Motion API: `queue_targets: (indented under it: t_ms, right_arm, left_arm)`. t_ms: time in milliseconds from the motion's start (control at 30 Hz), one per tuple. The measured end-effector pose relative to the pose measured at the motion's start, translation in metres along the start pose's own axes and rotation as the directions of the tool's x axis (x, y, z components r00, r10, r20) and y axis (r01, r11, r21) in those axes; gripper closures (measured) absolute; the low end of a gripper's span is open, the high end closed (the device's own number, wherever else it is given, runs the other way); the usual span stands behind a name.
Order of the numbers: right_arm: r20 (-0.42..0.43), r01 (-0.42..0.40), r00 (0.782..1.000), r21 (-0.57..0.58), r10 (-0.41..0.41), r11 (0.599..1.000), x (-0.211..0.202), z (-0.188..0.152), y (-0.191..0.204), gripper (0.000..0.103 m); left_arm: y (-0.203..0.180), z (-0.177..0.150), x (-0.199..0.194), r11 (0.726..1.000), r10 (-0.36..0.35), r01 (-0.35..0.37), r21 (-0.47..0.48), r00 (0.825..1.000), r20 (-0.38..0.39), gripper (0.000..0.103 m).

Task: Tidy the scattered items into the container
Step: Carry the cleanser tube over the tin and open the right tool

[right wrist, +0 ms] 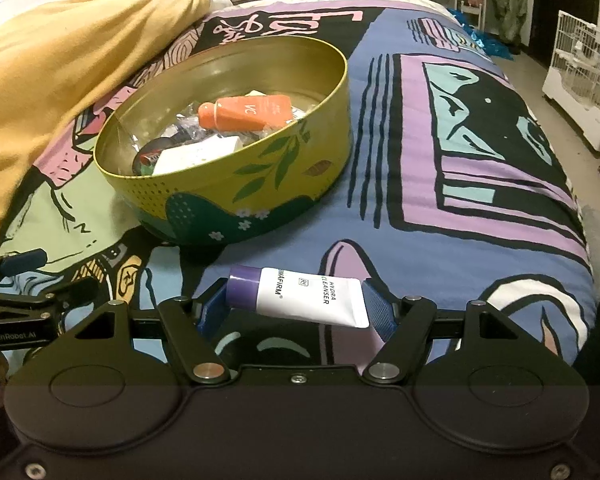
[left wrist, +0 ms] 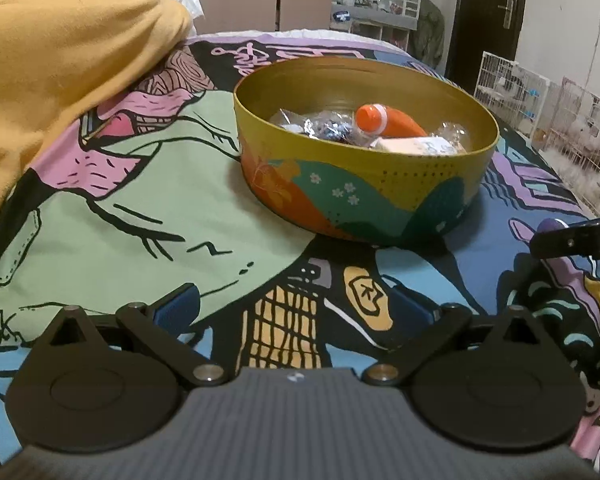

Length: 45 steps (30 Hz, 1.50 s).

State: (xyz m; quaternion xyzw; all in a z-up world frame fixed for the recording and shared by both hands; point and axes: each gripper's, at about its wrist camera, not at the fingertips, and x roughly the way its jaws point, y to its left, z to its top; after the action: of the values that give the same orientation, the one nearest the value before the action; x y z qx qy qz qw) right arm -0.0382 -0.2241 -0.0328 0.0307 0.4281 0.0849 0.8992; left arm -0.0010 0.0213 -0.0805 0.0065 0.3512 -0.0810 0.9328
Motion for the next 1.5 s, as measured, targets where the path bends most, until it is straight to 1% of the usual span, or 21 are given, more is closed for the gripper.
queue_targets:
  t_ms: [67,167,267,467,600,800,933,967,1033,1067,1133,1233,1500]
  right_arm:
    - [-0.005,0.007,1.0,-0.004,-0.007,1.0,-0.001,0.001,0.0,0.034]
    - [-0.01,0.014,1.0,-0.003,-0.014,1.0,-0.004,0.007,0.0,0.034]
    - [0.005,0.023,1.0,-0.015,-0.023,1.0,-0.01,0.02,0.003,0.034]
    - [0.074,0.012,0.997,-0.065,-0.007,0.998,-0.028,0.064,0.023,0.034]
    - [0.109,-0.002,0.994,-0.102,0.014,0.995,-0.034,0.097,0.043,0.034]
    - [0.12,-0.005,0.993,-0.133,0.022,0.991,-0.026,0.136,0.071,0.034]
    - [0.145,0.001,0.989,-0.108,0.015,0.994,-0.019,0.156,0.081,0.034]
    - [0.155,-0.001,0.988,-0.097,0.016,0.995,-0.019,0.16,0.082,0.033]
    - [0.177,0.009,0.984,-0.072,0.004,0.997,-0.02,0.165,0.084,0.017]
    - [0.188,0.021,0.982,-0.054,-0.011,0.998,-0.022,0.166,0.084,0.0]
    - [0.21,0.022,0.978,-0.035,-0.014,0.999,-0.026,0.16,0.079,0.0]
    - [0.159,-0.007,0.987,-0.049,0.015,0.999,-0.023,0.147,0.071,0.0]
    - [0.055,0.022,0.998,-0.029,-0.02,0.999,-0.015,0.094,0.039,0.0]
  left_arm:
    - [0.0,0.001,0.0,1.0,-0.007,0.007,-0.004,1.0,0.002,0.0]
    - [0.005,0.003,-0.001,0.999,-0.02,0.02,-0.035,1.0,0.013,0.0]
    - [0.009,0.004,-0.002,0.998,-0.023,0.024,-0.06,1.0,0.017,0.0]
    - [0.017,0.008,-0.002,0.993,-0.034,0.038,-0.109,0.999,0.03,0.0]
    - [0.02,0.009,-0.004,0.991,-0.032,0.037,-0.126,0.999,0.041,0.0]
    - [0.024,0.01,-0.005,0.989,-0.03,0.036,-0.141,0.999,0.045,0.0]
    - [0.024,0.01,-0.004,0.99,-0.031,0.036,-0.138,0.999,0.042,0.0]
    - [0.023,0.009,-0.004,0.99,-0.031,0.036,-0.135,0.999,0.041,0.0]
    - [0.023,0.009,-0.004,0.991,-0.031,0.036,-0.129,0.999,0.041,0.0]
    - [0.022,0.009,-0.004,0.991,-0.032,0.037,-0.127,0.999,0.042,0.0]
    - [0.022,0.009,-0.004,0.992,-0.032,0.038,-0.123,0.999,0.044,0.0]
    - [0.021,0.009,-0.003,0.992,-0.036,0.041,-0.121,0.998,0.044,0.0]
    - [0.017,0.008,-0.001,0.995,-0.027,0.03,-0.095,0.999,0.033,0.0]
